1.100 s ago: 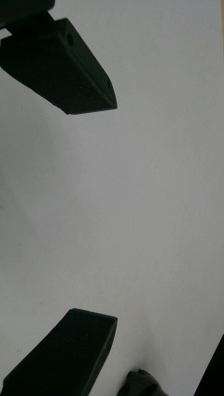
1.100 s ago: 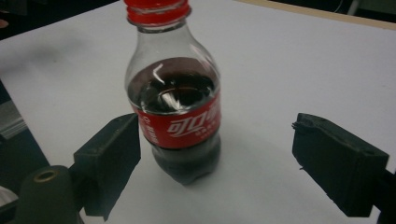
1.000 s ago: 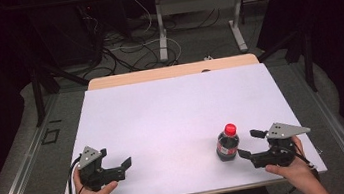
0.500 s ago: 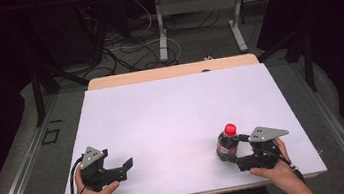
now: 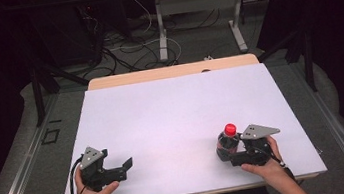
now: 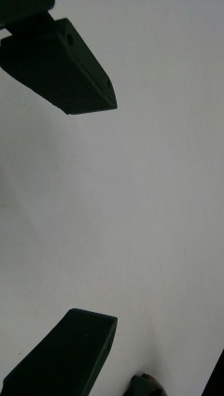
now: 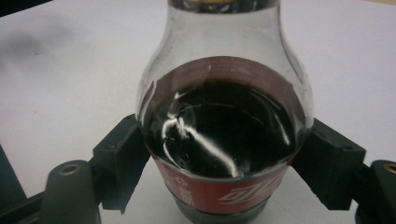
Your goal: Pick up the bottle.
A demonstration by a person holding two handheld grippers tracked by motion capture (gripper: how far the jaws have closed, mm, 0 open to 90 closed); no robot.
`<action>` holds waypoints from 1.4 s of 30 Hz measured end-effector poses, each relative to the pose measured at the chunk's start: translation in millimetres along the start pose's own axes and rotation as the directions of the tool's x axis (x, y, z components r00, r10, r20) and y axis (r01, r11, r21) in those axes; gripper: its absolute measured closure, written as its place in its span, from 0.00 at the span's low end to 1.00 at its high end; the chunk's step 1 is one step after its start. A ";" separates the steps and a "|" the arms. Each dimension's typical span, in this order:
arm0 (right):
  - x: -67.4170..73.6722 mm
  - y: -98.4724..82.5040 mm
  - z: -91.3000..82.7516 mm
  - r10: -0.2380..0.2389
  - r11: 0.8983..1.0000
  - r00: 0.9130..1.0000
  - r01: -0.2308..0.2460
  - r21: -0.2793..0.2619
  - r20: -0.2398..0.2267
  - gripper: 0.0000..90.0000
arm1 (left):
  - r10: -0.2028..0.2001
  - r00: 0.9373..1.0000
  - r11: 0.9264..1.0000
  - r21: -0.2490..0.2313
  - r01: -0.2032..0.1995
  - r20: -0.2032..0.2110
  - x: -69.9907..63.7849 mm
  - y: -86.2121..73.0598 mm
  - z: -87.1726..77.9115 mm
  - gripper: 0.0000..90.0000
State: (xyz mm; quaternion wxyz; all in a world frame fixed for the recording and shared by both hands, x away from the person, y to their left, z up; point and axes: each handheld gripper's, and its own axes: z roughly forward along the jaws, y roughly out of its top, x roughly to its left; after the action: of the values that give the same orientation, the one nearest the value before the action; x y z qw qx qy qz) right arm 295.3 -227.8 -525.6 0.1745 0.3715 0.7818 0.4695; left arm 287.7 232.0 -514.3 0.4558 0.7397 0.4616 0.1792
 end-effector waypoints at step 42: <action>43.2 58.5 34.5 -0.184 0.982 0.974 0.188 0.019 -0.133 0.32 | 0.023 0.999 1.000 -0.015 -0.022 0.043 -12.7 12.9 0.4 0.01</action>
State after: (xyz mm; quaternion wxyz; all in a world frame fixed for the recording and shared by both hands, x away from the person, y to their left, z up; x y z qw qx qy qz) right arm 312.5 -158.2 -489.0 0.1601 0.2680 0.8302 0.4619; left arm 288.2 219.0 -501.7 0.4690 0.7452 0.4420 0.1714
